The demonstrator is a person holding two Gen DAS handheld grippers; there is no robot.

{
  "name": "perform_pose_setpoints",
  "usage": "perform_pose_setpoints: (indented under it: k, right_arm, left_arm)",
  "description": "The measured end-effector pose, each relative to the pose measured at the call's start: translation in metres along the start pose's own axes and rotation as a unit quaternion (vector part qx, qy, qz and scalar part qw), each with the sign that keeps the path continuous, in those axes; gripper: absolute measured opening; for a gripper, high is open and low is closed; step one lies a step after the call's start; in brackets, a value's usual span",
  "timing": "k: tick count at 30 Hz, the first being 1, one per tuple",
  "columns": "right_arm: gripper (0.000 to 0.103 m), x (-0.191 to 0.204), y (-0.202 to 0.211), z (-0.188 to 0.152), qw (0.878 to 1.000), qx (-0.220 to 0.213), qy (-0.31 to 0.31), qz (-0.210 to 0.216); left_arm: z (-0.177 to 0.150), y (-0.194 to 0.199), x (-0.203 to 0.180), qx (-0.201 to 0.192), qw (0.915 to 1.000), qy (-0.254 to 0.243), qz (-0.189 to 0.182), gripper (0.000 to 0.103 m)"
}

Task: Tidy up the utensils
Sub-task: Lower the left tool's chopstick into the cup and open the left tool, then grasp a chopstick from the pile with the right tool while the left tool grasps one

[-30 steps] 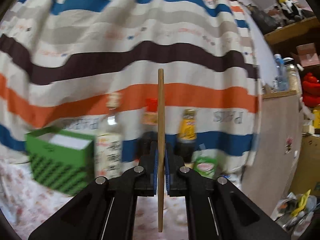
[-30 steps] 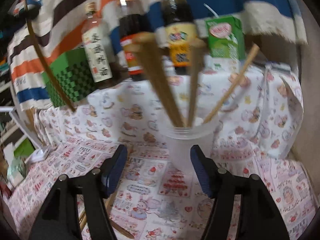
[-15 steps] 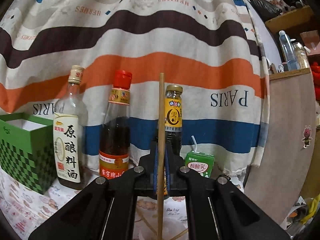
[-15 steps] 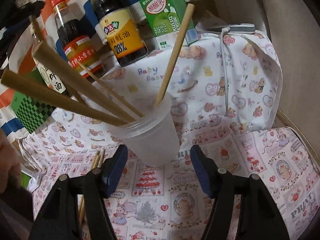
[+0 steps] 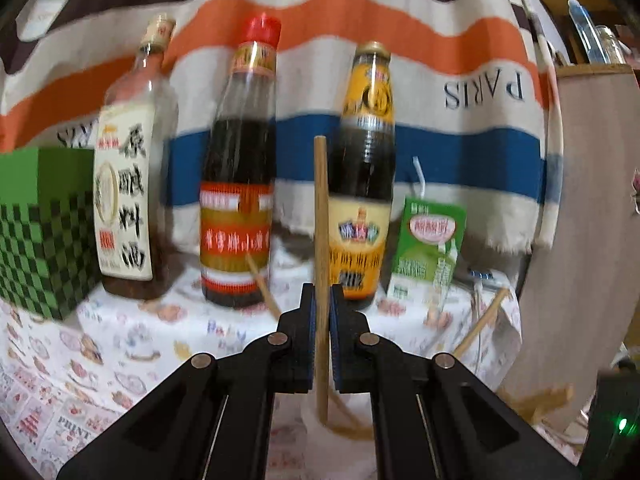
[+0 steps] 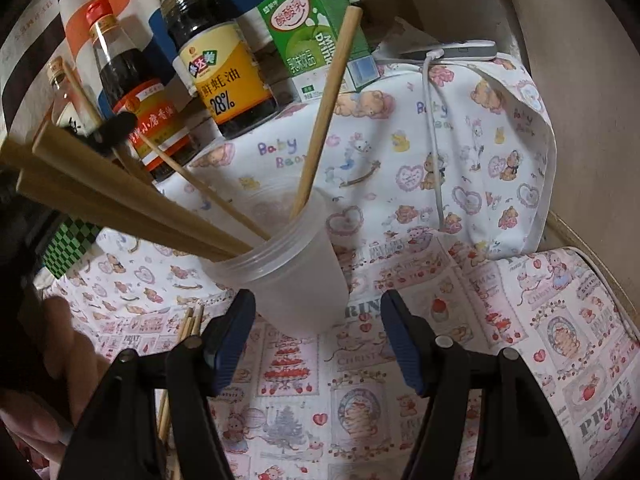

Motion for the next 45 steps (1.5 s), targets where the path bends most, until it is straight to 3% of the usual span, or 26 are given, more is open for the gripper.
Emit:
perform_pose_setpoints:
  k: [4,7,8,9,11,13,15,19,24,26,30,34,36,38,40,42,45]
  right_arm:
    - [0.063,0.001,-0.001,-0.002,1.0,0.005,0.001,0.001]
    - [0.063,-0.001,-0.002,-0.002,1.0,0.005,0.002,-0.004]
    - [0.063,-0.001,-0.002,-0.002,1.0,0.005,0.001,-0.004]
    - [0.063,-0.001,-0.002,-0.002,1.0,0.005,0.0,-0.004]
    - [0.063,-0.001,0.001,0.0,1.0,0.001,-0.002,-0.005]
    - [0.063,0.003,0.005,0.002,1.0,-0.003,-0.003,0.001]
    - [0.063,0.007,0.011,0.003,1.0,-0.007,-0.001,0.002]
    - [0.063,0.022,0.022,-0.003,0.999,0.006,-0.015,0.029]
    - [0.065,0.05,0.029,-0.014,0.998,-0.001,0.038,0.042]
    - [0.066,0.057,0.029,-0.019,0.998,0.003,0.053,0.047]
    - [0.066,0.066,0.023,-0.032,0.996,0.03,0.065,0.062]
    - [0.067,0.069,0.015,-0.046,0.993,0.052,0.092,0.046]
    - [0.067,0.067,0.005,-0.064,0.987,0.108,0.121,0.011]
    - [0.066,0.079,0.002,-0.082,0.98,0.151,0.12,0.055]
    - [0.066,0.091,0.003,-0.088,0.975,0.145,0.154,0.068]
    - [0.066,0.102,0.008,-0.093,0.969,0.127,0.203,0.064]
    - [0.066,0.111,0.009,-0.103,0.965,0.141,0.207,0.08]
  left_arm:
    - [-0.014,-0.001,-0.002,0.042,0.9986,0.0,-0.033,0.005]
    - [-0.015,0.006,-0.005,0.045,0.998,-0.028,-0.033,0.013]
    - [-0.012,0.011,-0.004,0.04,0.9981,-0.036,-0.032,0.024]
    - [-0.009,0.017,-0.003,0.035,0.998,-0.038,-0.036,0.042]
    - [-0.002,0.034,0.001,0.026,0.9977,-0.043,-0.045,0.058]
    - [0.004,0.05,0.007,0.017,0.9974,-0.052,-0.047,0.063]
    - [0.012,0.069,0.015,0.006,0.9972,-0.057,-0.048,0.074]
    - [0.026,0.105,0.045,-0.008,0.9985,-0.048,-0.023,0.089]
    - [0.027,0.132,0.088,0.01,0.9971,-0.057,0.049,0.101]
    - [0.022,0.141,0.101,0.018,0.9951,-0.058,0.078,0.102]
    - [0.004,0.152,0.118,0.036,0.9946,-0.03,0.092,0.102]
    - [-0.021,0.148,0.131,0.07,0.9903,-0.019,0.119,0.102]
    - [-0.034,0.142,0.138,0.086,0.9877,-0.005,0.13,0.102]
    - [-0.05,0.134,0.141,0.109,0.9845,-0.019,0.137,0.102]
    - [-0.06,0.13,0.148,0.129,0.9758,-0.049,0.169,0.102]
    - [-0.065,0.132,0.155,0.148,0.9689,-0.043,0.194,0.102]
    - [-0.065,0.139,0.164,0.153,0.971,0.016,0.183,0.102]
Point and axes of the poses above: each gripper's, at about its wrist camera, not at the fingertips, and y roughly against the way its jaws point, x to its left, z to its top, the point moved 9 cm from there along -y, roughly the way its jaws point, and after that the axes turned 9 degrees about -x, right-handed, at the moved point
